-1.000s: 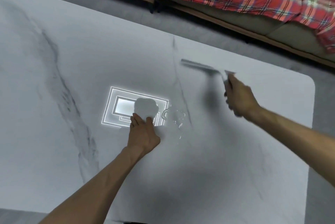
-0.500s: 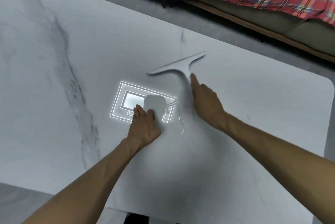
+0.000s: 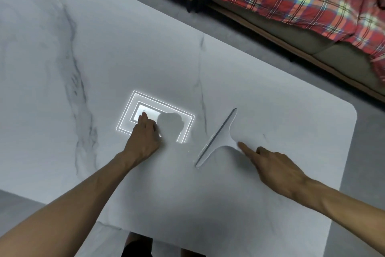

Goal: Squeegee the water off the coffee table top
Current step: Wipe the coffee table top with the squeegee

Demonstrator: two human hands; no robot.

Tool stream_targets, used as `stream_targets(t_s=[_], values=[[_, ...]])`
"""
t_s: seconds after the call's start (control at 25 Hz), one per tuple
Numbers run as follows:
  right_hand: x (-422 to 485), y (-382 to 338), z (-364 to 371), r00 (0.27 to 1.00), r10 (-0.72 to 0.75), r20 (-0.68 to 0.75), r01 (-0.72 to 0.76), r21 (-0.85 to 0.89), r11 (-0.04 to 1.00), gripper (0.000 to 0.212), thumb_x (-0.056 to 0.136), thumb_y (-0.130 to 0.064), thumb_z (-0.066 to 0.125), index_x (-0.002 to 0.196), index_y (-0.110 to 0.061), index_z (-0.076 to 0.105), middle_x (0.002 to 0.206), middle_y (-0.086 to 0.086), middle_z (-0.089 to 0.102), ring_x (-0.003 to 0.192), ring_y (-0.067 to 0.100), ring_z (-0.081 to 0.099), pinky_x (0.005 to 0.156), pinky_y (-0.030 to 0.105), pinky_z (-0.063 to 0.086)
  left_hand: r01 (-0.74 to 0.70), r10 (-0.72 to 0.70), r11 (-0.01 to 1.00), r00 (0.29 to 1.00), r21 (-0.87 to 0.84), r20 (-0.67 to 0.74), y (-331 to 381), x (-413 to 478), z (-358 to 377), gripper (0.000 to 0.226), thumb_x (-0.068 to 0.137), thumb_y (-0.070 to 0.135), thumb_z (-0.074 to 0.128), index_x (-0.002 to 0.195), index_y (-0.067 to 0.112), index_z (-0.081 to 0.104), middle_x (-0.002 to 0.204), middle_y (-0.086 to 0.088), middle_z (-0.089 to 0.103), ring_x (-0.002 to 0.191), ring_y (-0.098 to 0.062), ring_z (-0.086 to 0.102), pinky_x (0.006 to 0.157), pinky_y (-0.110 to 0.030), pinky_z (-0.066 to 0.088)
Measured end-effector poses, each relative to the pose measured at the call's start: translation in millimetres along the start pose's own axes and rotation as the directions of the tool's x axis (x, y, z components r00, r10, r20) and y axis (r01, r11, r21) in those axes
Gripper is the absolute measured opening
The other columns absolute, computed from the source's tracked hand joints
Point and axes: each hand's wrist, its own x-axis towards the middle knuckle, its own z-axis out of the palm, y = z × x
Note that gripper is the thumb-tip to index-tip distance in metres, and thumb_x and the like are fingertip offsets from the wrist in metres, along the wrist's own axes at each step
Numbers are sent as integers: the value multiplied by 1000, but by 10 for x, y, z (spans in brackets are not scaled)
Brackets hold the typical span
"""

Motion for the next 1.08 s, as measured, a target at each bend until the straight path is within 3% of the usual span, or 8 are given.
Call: stream_targets(t_s=[0.08,0.24,0.4,0.48,0.6,0.88,1.0,1.08], values=[[133,153,-196,991,29,-129,-19,74,997,65,99,-18,36,152,-37,4,86,2,49,67,26,52,61,32,42,-34,34,999,999,9,-19,-44,-50,59,29,75,-6,46,104,-4,46,133,-38,36,121,-53,39,87,-46,40],[946,393,-674,886,299,-354,-150,392,908,43,103,-33,30,146,-24,32,117,22,63,102,44,60,86,44,48,-106,110,993,991,51,-73,-4,-46,155,25,69,-3,49,94,1,49,123,-23,42,114,-42,42,88,-42,40],[1537,455,-856,809,560,-176,-300,696,653,42,99,-27,26,142,-30,29,109,20,58,80,38,55,53,37,47,-166,171,982,984,87,-43,149,3,262,28,66,-2,47,93,3,49,116,-17,43,107,-38,44,85,-38,39],[1492,396,-713,809,557,-190,-313,662,681,44,99,-23,27,143,-27,27,104,19,58,77,34,52,52,35,44,-184,188,979,982,91,-34,266,45,306,28,72,-1,50,99,1,50,129,-25,41,119,-43,41,95,-44,38],[1044,257,-256,866,440,-238,-263,531,806,51,101,-19,29,150,-23,19,97,16,58,83,36,54,68,36,40,-227,229,970,973,83,-11,524,85,335,34,71,-1,53,105,-3,50,134,-29,38,122,-46,40,97,-45,37],[-263,144,411,945,327,-24,-284,440,852,59,102,-22,34,153,-35,7,82,-1,51,71,19,52,66,27,40,-200,188,971,977,129,99,870,170,457,40,78,3,51,117,-8,46,142,-36,27,130,-49,32,101,-45,35],[-82,449,174,914,351,-205,-219,477,851,53,103,-28,31,152,-34,14,88,6,59,80,27,59,70,31,42,-137,115,976,985,170,130,928,229,480,45,86,11,50,127,-7,43,149,-39,17,141,-49,17,112,-48,28],[310,691,-93,828,460,-321,-243,534,810,48,103,-29,29,151,-26,20,99,14,63,90,35,59,76,35,43,-133,100,970,981,206,164,932,267,532,45,91,15,42,130,-8,39,147,-41,20,144,-51,5,117,-47,18]])
